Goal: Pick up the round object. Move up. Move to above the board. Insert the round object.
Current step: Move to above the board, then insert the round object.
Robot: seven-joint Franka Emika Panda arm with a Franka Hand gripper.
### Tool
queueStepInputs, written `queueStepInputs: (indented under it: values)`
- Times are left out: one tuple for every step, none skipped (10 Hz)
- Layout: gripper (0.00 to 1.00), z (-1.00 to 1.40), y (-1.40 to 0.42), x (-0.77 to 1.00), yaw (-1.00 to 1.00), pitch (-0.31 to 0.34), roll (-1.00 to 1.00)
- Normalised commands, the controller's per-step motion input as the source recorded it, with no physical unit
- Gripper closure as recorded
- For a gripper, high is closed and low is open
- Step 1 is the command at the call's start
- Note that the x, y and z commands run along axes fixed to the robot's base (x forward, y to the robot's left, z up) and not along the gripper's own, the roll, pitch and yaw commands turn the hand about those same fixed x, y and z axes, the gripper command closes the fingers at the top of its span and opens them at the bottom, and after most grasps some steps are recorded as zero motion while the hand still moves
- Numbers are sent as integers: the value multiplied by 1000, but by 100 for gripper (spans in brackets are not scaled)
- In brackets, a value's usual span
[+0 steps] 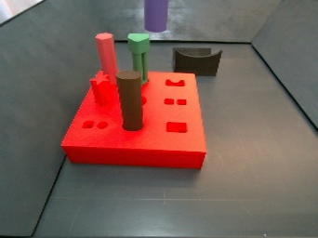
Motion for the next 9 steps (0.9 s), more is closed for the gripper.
queueStepInputs:
  values:
    - [100,43,-192,38,6,99,10]
    - [100,-217,97,609,-63,17,0]
    - [100,-214,66,446,-114,0,0]
    - [100,-251,180,0,-74,0,0]
    - [100,-406,200,-94,0,-51,0]
    - [100,-511,149,-126,0,-89,0]
    - [100,-663,137,-131,0,-84,7]
    - [100,-883,129,-171,-6,-89,0]
    - [100,-931,134,-140,-29,-109,0]
